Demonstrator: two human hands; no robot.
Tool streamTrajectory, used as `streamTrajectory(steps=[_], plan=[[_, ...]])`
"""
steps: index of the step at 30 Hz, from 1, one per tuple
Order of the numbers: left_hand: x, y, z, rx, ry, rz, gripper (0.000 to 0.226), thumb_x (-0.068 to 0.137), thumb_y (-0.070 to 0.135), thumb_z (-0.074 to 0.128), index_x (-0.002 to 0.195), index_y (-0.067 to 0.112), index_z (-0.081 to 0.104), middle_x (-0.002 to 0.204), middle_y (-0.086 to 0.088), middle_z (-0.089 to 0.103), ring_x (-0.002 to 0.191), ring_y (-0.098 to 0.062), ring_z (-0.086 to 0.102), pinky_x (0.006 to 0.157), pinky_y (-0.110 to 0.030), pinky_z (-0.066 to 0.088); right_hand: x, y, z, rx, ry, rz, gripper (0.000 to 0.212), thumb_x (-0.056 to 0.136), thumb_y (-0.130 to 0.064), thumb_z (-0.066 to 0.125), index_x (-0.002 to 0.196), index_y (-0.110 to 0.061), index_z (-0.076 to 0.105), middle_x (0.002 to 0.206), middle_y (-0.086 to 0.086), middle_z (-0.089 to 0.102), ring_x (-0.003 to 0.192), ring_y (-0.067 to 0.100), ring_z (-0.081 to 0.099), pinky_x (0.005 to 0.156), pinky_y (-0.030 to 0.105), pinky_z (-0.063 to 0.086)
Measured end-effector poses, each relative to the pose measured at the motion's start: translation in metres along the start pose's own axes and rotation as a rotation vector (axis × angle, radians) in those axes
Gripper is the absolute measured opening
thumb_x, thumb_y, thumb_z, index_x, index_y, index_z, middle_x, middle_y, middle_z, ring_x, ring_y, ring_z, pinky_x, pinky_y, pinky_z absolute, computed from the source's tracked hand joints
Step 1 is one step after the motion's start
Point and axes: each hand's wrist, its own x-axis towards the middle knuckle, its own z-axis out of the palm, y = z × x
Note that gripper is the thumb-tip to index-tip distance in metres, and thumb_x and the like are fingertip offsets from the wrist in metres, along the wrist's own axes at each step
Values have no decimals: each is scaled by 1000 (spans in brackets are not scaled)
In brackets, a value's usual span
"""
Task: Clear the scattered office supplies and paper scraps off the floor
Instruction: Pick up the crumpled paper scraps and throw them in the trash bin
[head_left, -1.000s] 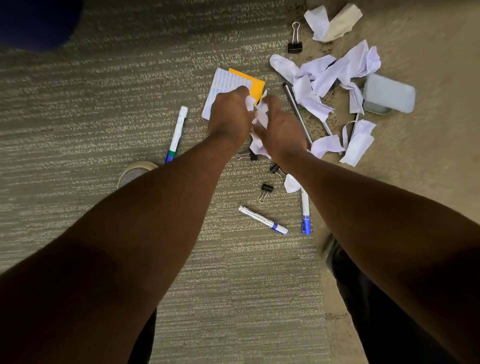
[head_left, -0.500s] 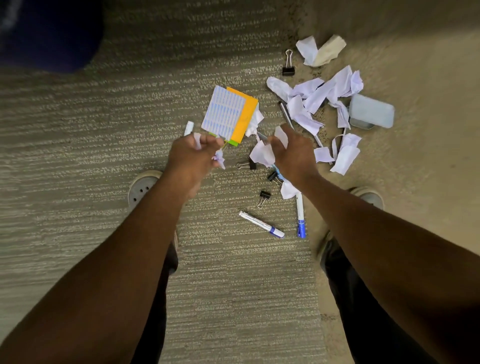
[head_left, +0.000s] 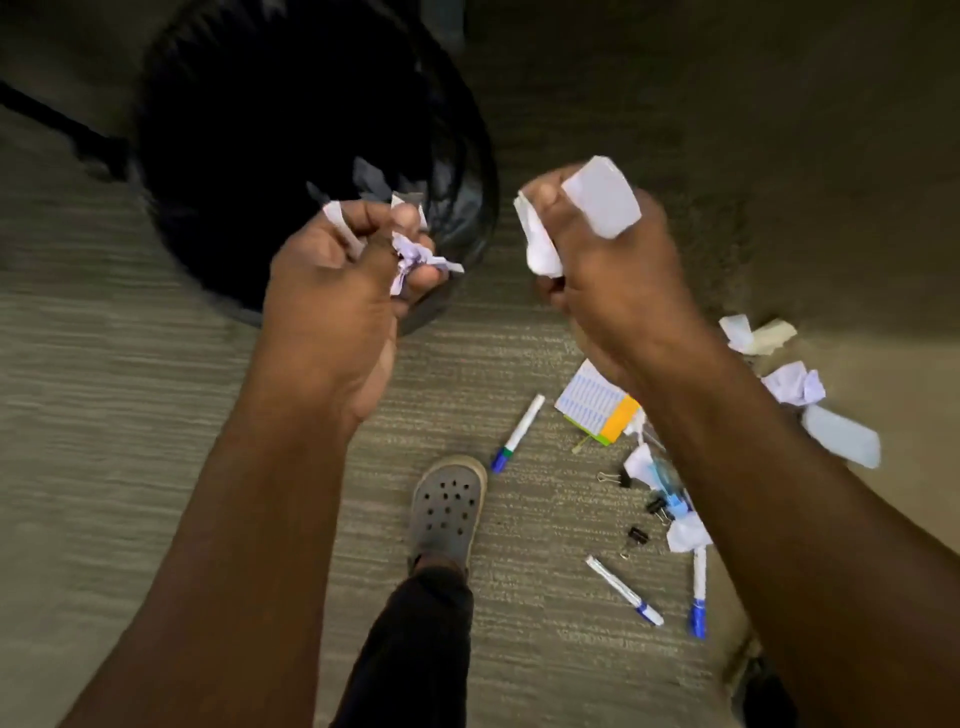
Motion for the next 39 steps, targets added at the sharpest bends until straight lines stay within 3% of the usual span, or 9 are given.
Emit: streamTrajectory(steps=[10,14,19,23,28,31,34,36,39], plan=[[62,29,-76,39,171,33,23,93,-5,52,77,10,58,76,-1,62,67,-9,65,64,-19,53,46,-22,79,388,-302,289,14,97,-13,53,105,-6,62,85,7,72,70,14,67,53,21,50],[71,23,-94,30,193,9,27,93,-7,50,75,10,58,76,-1,62,67,-8,67,66,-19,53,47,-14,66,555,-380,390,30,100,-14,42,122,2,55,115,19,67,102,29,67,79,31,56],[78,12,-102,-12,233,-59,20,94,-5,51,81,8,58,87,-10,64,81,-19,70,68,-20,55,55,-9,73,526,-409,465,47,96,-25,38,136,-4,49,139,20,52,124,36,54,103,44,45],[84,9,-103,-47,241,-67,19,95,-1,52,87,10,64,91,-6,71,94,-23,71,73,-24,56,68,-11,95,325,-321,419,44,97,-35,41,130,-11,59,135,15,56,114,30,58,98,41,49],[91,6,-104,-96,271,-115,8,95,6,55,94,9,63,89,-6,71,90,-18,71,84,-35,57,75,-6,115,25,-208,271,24,96,-29,57,112,-13,64,106,5,67,99,21,63,90,37,53],[93,7,-103,-64,197,-191,19,92,28,62,106,15,65,98,2,73,98,-15,69,90,-39,55,77,-5,120,-262,-282,178,61,89,-43,64,140,-15,45,135,1,57,120,16,56,102,41,47],[89,8,-100,-65,161,-222,35,87,46,62,113,23,63,112,4,71,106,-11,64,99,-41,46,77,-7,120,-286,-389,196,70,88,-63,50,145,-25,37,140,-3,51,124,5,50,104,38,43],[85,9,-99,-62,154,-203,50,88,53,56,127,23,55,133,5,58,122,-9,51,105,-38,35,74,-8,116,-224,-407,164,58,96,-59,34,143,-25,32,129,-23,39,108,-15,43,88,17,42],[78,6,-98,48,143,-128,69,93,61,38,148,19,35,156,1,33,143,-14,29,116,-35,21,67,-7,103,-149,-370,108,62,99,-57,23,148,-19,30,133,-24,36,99,-18,46,70,5,42]])
